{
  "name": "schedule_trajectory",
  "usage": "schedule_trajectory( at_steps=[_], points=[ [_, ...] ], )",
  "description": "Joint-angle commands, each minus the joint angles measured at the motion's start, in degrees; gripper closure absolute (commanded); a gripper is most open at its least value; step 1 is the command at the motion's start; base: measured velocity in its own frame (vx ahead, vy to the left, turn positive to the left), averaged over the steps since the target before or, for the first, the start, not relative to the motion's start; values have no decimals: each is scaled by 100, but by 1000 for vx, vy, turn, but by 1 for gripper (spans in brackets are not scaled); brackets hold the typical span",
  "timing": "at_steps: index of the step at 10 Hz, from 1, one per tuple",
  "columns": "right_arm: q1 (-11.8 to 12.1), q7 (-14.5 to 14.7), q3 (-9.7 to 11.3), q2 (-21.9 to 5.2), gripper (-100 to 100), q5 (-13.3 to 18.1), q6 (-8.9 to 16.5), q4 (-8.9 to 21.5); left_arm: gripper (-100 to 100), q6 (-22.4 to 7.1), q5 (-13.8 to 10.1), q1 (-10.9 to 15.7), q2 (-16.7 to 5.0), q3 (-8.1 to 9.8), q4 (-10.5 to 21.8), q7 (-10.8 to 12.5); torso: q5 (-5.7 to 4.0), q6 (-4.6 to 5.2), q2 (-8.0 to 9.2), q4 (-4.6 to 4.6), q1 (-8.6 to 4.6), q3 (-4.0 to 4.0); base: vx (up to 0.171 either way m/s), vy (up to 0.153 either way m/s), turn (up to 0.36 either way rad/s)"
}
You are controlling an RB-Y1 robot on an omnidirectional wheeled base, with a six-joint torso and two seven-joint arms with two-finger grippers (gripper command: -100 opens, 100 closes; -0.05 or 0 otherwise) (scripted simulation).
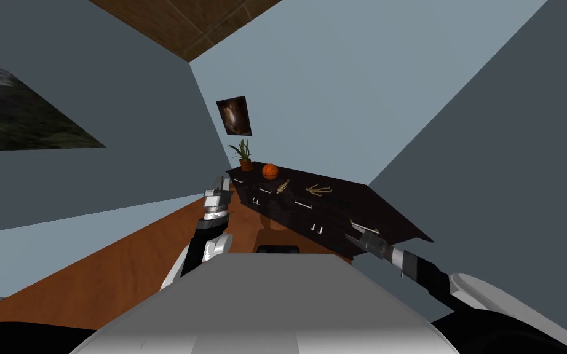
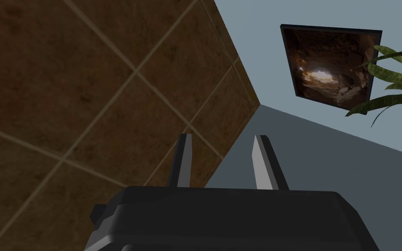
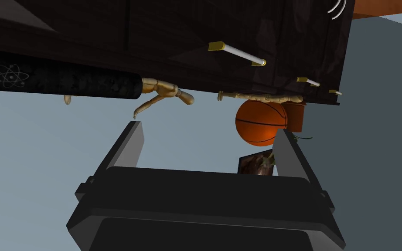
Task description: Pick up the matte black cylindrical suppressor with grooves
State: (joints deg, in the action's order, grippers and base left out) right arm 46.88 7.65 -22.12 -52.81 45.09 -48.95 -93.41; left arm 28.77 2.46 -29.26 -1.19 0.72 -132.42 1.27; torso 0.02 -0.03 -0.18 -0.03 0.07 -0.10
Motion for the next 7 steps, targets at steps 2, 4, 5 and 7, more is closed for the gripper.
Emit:
schedule_trajectory(
  at_steps=[2, 4, 5, 7],
  points=[
    [127, -11, -160, -396, -100, 378, -79, 320, 0, 0, 0, 0, 0, 0, 0, 0, 2, 0, -5, -1, 5, -3, 59, 37, 169],
    [177, -13, -234, -655, -100, 622, -118, 535, 0, 0, 0, 0, 0, 0, 0, 0, 0, 1, -5, -1, 0, -3, 53, 24, 120],
    [224, -13, -298, -850, -100, 861, -155, 744, 0, 0, 0, -1, 0, 1, 0, 0, 0, 4, -1, -1, -1, -1, 47, 31, 184],
    [265, -12, -348, -1127, -100, 1093, -186, 895, 0, 0, 0, -1, 0, 1, 0, 0, 0, 6, 2, 0, 0, 1, 45, 19, 106]
  ],
)
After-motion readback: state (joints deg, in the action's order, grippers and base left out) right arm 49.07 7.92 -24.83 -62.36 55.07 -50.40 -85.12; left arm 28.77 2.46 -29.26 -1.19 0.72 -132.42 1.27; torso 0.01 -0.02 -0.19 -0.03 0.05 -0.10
